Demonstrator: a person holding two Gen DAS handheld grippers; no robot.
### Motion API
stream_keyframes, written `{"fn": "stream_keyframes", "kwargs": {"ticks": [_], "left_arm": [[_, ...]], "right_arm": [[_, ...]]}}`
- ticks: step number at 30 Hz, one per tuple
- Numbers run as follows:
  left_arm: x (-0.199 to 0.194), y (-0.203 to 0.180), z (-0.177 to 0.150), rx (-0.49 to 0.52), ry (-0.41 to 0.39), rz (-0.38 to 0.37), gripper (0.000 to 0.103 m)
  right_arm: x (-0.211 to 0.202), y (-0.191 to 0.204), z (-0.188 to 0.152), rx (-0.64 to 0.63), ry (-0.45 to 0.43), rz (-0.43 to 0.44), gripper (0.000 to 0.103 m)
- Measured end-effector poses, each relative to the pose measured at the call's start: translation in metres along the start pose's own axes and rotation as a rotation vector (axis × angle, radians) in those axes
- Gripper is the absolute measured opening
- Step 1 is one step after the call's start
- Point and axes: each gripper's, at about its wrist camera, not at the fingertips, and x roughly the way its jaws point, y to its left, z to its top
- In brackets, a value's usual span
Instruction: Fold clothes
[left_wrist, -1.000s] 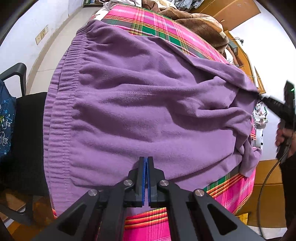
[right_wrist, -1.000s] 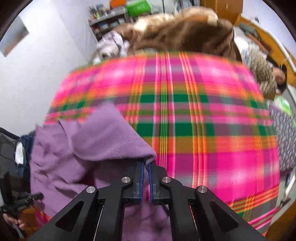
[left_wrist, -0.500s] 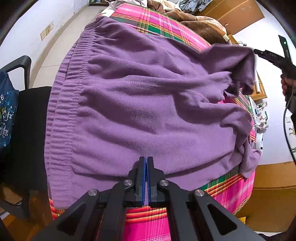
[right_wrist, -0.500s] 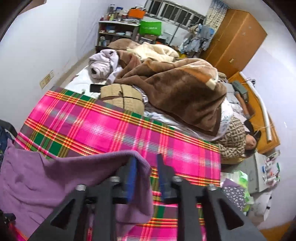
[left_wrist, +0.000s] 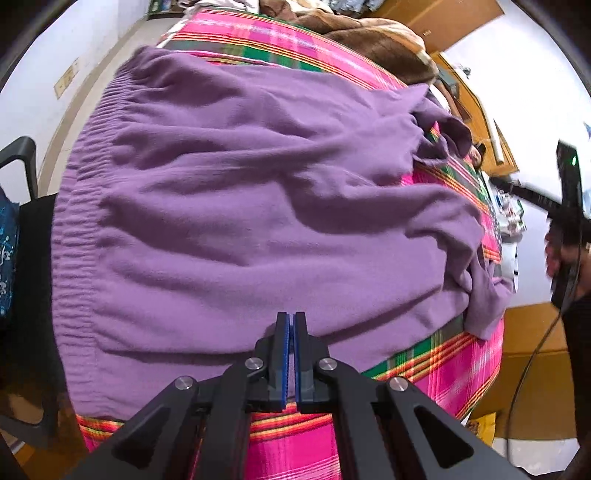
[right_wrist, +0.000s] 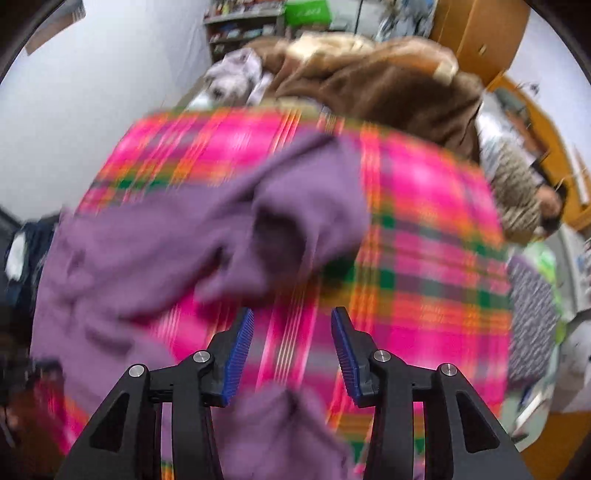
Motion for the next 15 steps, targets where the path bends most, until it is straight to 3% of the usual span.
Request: {"fn": "stream_keyframes", "kwargs": {"ticks": [9, 15], "left_arm": [[-0.004, -0.006, -0.029, -0.015, 0.033, 0.031, 0.000], [-0.004, -0.030, -0.038, -0.013, 0.026, 0.045, 0.000]], "right_arm": [[0.007, -0.040, -0.112, 0.119, 0.114, 0.014, 0.047], [0.009, -0.032, -0.157, 0.015, 0.161, 0.055, 0.048]]}}
